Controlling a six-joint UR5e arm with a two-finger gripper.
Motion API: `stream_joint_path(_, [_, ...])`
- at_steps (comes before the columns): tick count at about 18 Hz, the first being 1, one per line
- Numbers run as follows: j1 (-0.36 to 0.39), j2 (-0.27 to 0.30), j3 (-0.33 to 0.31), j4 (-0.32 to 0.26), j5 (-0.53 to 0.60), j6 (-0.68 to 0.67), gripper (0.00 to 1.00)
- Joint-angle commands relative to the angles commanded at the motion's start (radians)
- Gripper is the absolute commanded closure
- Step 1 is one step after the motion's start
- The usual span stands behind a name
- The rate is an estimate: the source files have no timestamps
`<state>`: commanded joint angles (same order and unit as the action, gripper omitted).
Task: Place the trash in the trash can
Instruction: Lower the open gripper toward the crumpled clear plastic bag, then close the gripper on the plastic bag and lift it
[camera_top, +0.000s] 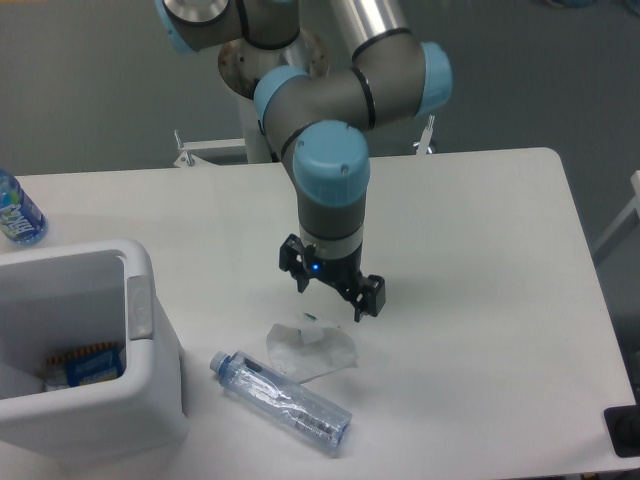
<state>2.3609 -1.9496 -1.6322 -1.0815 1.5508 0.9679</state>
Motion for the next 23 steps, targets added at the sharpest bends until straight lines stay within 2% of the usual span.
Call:
stream_joint_path(5, [-0.046,-0.063,-0.008,0.089,0.034,-0.003,0.00])
stream_joint_path(12, [-0.078,-0.091,-0.040,0.091,0.054,-0.003,0.00])
stream_joint_path(16, [-0.130,-0.111,-0.055,0.109,0.132,-0.009,0.01])
stream_joint_path(17, [-0.134,-0.111,-0.057,0.115,0.133,-0.011,0.07])
stream_joint_path(18, [-0.134,-0.111,-0.057,0.115,0.133,-0.011,0.18])
stream_joint_path(23, [-0.134,-0.106,-0.057,0.114,0.137,-0.014,0.80])
